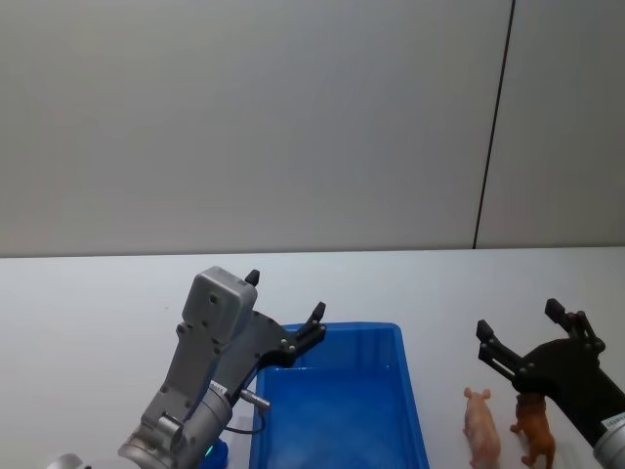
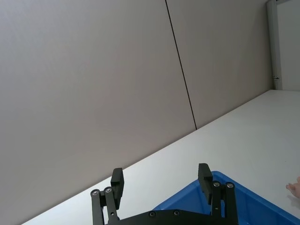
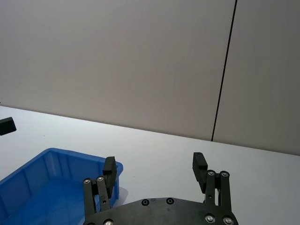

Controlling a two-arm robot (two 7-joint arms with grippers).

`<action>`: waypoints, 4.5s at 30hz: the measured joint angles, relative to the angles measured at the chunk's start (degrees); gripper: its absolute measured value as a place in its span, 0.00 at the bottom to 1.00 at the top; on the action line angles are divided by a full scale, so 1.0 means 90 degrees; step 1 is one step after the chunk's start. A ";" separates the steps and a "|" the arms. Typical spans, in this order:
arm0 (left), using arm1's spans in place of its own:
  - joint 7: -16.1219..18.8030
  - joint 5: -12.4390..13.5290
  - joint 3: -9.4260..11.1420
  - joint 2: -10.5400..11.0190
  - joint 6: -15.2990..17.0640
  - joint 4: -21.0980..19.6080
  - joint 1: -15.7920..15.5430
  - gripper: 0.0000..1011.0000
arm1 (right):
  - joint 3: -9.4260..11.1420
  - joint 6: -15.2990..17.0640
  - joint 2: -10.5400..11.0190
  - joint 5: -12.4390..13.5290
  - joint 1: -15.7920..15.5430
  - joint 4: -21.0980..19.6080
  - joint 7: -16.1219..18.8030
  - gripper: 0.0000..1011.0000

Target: Pick up the two dolls from the table and place them into the box.

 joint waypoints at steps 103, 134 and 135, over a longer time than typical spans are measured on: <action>0.0000 0.0000 0.0000 0.0000 0.0000 0.0000 0.0000 0.99 | 0.0059 0.1295 -0.0002 0.0045 -0.0535 0.0515 -0.0689 0.98; 0.0001 0.0000 -0.0001 0.0000 0.0000 0.0000 0.0000 0.99 | 0.0011 0.0939 -0.0160 -0.0264 -0.0486 0.0800 -0.0502 0.28; 0.0001 0.0000 0.0000 0.0000 0.0000 0.0000 0.0000 0.99 | 0.0009 0.0894 -0.0160 -0.0302 -0.0489 0.0751 -0.0490 0.28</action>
